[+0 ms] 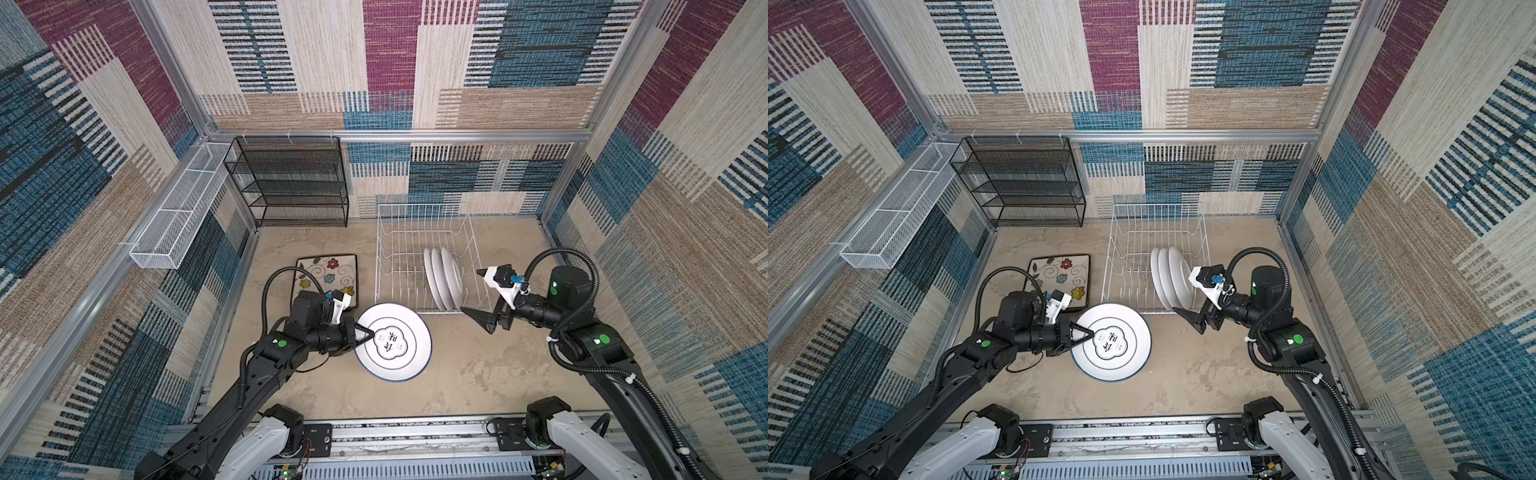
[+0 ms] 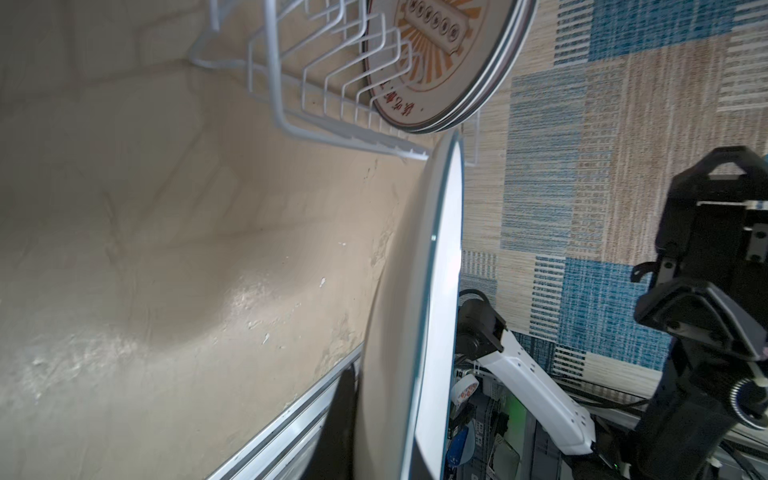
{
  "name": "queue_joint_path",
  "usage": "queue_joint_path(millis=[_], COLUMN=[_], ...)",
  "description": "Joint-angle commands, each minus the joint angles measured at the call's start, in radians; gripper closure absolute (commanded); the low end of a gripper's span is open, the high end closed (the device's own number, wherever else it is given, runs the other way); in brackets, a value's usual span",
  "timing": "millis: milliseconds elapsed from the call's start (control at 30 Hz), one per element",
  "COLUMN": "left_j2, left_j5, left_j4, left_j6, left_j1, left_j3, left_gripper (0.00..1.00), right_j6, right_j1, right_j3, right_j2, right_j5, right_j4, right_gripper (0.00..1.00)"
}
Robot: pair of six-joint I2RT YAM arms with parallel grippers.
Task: Unload the plates from the dish rack
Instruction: 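Carry the plate toward the floor nearer the robot while the right gripper withdraws, then lower the white plate flat onto the floor with the left gripper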
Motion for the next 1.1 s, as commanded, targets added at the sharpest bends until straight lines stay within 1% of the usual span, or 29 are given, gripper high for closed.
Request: queue_joint_path(millis=[0,67,133,267,400,600,700,833,1067], left_j2=[-0.004,0.005,0.019,0.056,0.088,0.138,0.193,0.295,0.450], left_j5=[0.030,0.027,0.019,0.035,0.009,-0.013,-0.015,0.013,0.018], left_j4=[0.028,0.023,0.039,0.151,0.187,0.343,0.404,0.500,0.560], left_j6=[0.054,0.087,0.095,0.049,0.050,0.004,-0.008,-0.025,-0.014], left_j1=[-0.006,-0.006,-0.006,-0.014,-0.032,-0.049,-0.051,-0.058,-0.072], left_j3=[-0.040,-0.057,-0.081,-0.158,-0.177,-0.215,-0.222,-0.213,-0.168], left_gripper=[1.00,1.00,1.00,1.00,1.00,1.00,1.00,1.00,1.00], right_j6=[-0.104,-0.103,-0.115,-0.154,-0.189,-0.184,-0.177,-0.163,-0.154], right_j1=[0.004,0.007,0.014,0.050,0.089,0.101,0.102,0.107,0.113], right_j3=[-0.019,-0.021,-0.021,-0.021,-0.040,-0.064,-0.067,-0.070,-0.076], right_j2=[-0.010,-0.002,0.008,0.030,0.051,0.066,0.073,0.093,0.121], right_j5=[-0.035,-0.033,-0.039,-0.010,0.050,0.078,0.078,0.097,0.122], right_j4=[-0.057,-0.073,-0.095,-0.142,-0.173,-0.153,-0.139,-0.117,-0.089], right_gripper=[0.00,0.00,0.00,0.00,0.00,0.00,0.00,0.00,0.00])
